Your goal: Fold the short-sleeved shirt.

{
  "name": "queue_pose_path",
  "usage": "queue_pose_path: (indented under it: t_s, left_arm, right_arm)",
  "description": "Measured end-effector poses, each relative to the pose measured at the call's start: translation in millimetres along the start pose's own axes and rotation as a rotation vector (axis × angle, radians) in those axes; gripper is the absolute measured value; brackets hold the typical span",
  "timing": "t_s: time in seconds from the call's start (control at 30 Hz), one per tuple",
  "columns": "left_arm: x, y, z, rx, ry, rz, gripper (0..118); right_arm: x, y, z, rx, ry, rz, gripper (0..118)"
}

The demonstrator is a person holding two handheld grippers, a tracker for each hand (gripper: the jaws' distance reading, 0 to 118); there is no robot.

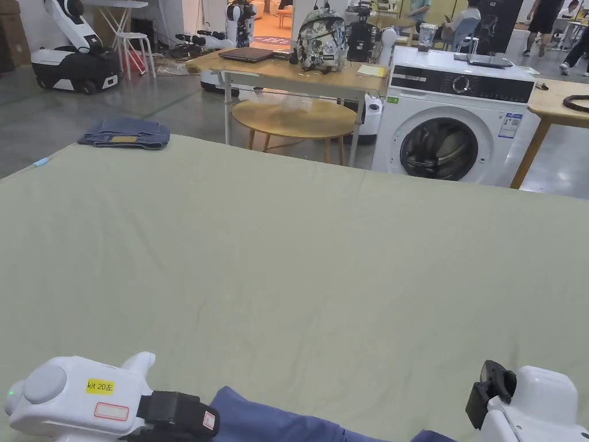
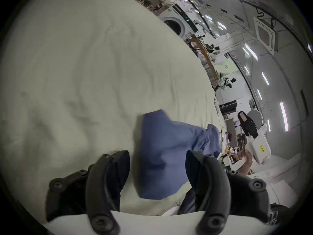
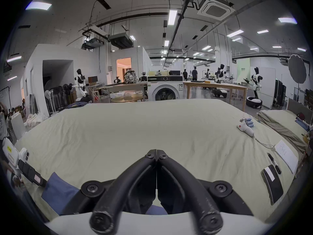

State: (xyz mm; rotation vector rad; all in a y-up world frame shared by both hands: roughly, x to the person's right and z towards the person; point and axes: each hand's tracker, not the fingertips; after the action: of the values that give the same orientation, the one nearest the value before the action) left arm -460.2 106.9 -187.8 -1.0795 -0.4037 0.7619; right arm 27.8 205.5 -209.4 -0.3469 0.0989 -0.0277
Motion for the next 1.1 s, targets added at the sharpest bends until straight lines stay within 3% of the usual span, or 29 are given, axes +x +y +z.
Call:
queue_pose_path:
  t_s: [0.17,0.23,0.27,0.3,0.37,0.47,0.53,0.83,1.1]
  left_arm:
    - [-20,-8,-17,0.016,-0.174,0.056,66]
    - [-24,-8,-30,-0.026,-0.245,0.096,48]
    - [-25,-7,-35,-0.041,-0.282,0.103,23]
    - [-25,-7,-39,-0.030,-0.300,0.112,11]
    - [-22,-7,-44,-0.018,-0.286,0.108,6]
    - [-25,-7,-49,-0.012,-0.161,0.093,3]
    - [-23,-12,-46,0.001,-0.234,0.136,3]
    - [-4,-14,-4,0.101,-0.240,0.051,3]
    - [21,3,90,0.222,-0.025,-0.023,3]
  right_arm:
    - [-2,0,0,-0.006,0.004,0.003,0]
    - [-3,0,0,-0.006,0.004,0.005,0]
    - [-3,0,-1,-0.007,0.006,0.005,0]
    - [-3,0,-1,-0.007,0.006,0.003,0]
    - [-4,0,0,-0.010,0.008,-0.001,0]
    - [-4,-1,-1,-0.011,0.005,-0.005,0]
    - [-4,-2,-2,-0.014,0.007,-0.009,0]
    - [-2,-2,-1,-0.017,0.006,-0.007,0]
    - [-4,4,-1,-0.006,0.016,0.001,0]
